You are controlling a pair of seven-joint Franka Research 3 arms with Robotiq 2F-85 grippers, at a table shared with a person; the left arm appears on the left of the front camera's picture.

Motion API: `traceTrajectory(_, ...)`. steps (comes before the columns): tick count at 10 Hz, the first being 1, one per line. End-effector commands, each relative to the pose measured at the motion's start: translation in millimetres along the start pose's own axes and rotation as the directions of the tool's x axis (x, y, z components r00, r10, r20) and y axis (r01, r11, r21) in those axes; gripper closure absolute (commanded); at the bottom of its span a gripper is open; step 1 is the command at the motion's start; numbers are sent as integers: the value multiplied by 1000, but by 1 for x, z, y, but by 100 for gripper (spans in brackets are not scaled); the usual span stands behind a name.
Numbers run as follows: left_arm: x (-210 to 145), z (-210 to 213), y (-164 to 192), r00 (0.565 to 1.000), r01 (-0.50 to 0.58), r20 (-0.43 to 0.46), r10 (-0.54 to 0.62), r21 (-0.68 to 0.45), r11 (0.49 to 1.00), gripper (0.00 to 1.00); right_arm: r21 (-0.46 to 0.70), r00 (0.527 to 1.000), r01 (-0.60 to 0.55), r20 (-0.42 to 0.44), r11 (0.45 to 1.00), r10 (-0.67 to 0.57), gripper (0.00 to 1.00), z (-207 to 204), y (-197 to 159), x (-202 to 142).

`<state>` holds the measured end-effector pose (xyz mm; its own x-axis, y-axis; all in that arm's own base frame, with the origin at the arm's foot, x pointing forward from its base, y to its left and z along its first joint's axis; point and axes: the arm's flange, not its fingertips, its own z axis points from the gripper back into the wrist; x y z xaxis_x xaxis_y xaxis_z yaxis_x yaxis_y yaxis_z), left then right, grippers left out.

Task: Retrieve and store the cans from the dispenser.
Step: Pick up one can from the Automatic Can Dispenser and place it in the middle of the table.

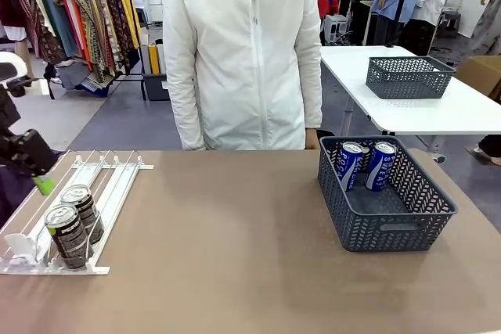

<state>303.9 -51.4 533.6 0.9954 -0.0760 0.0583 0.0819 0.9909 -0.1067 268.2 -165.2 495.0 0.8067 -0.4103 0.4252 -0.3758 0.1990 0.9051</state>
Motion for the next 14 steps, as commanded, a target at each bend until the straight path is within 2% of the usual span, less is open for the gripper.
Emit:
traceTrajectory(1,15,-37,0,999,-33,26,32,31,999,0,19,1000,-8,21,1000,8,0,-3,4,4)
traceTrajectory(6,44,-115,10,994,-106,48,103,70,992,0,19,1000,-8,21,1000,8,0,-3,4,4)
traceTrajectory(14,51,-137,17,992,-111,-46,115,84,990,0,19,1000,-8,21,1000,8,0,-3,4,4)
